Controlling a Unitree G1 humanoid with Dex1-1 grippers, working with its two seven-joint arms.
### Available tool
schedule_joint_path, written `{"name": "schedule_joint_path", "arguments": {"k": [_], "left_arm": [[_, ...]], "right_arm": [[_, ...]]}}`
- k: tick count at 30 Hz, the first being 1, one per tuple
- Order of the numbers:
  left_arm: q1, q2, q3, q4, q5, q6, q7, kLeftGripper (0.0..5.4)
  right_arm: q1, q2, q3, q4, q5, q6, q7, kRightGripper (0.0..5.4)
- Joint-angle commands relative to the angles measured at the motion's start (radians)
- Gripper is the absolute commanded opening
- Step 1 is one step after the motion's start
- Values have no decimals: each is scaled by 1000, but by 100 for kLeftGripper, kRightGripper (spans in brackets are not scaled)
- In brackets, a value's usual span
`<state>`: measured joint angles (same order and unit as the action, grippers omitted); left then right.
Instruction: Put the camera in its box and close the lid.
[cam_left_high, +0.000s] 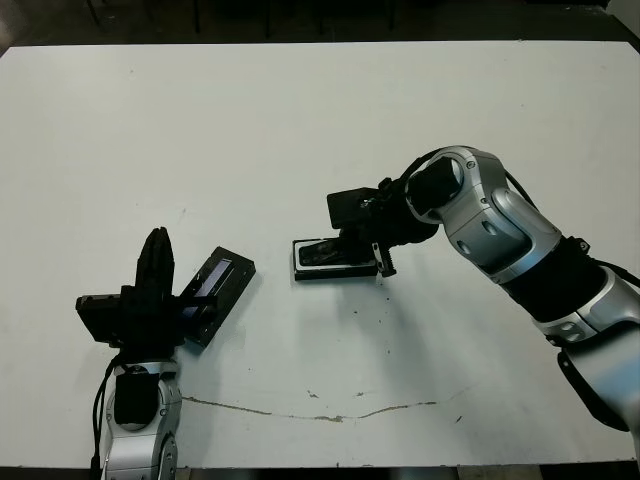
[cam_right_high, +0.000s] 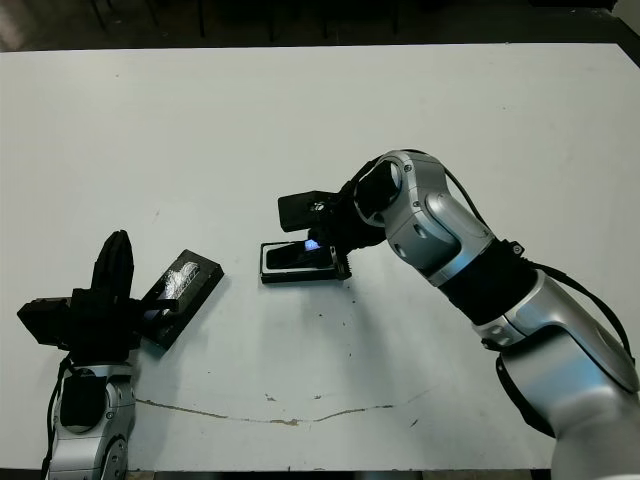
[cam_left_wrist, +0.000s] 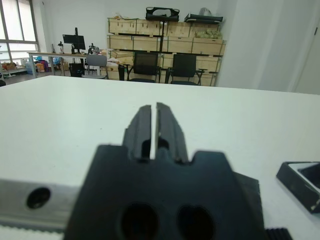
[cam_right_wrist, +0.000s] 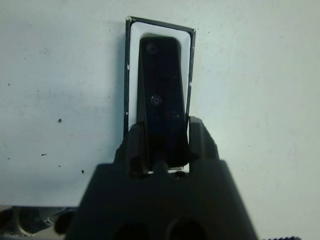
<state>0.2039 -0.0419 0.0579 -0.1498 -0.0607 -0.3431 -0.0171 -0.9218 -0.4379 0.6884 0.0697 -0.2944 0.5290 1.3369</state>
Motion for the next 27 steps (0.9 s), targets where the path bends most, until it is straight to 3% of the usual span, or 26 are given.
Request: {"name": "schedule_joint_path", "arguments": {"k": [1,6,12,16,21,27], "left_arm": [[14,5,4,13,-9,8,-3,0],[14,6,1,2,5,19,8,0],[11,3,0,9,12,12,8,0],[15,0,-1,5,8,18,9,0],[16,5,-3,11,8,2,2,0],[15,5,-3,15,0,1,-3,0]], "right_arm": [[14,12,27,13,6,-16,15,67],[8,-10,-7,9,46,-46,44,67],[-25,-35,-79,100,144,-217,123,176],[-37,-45,-105,132,175,-270,160,244],[-21,-44,-157,138,212,-240,145,332],[-9,-52,-189,136,225,-260,129,439]]}}
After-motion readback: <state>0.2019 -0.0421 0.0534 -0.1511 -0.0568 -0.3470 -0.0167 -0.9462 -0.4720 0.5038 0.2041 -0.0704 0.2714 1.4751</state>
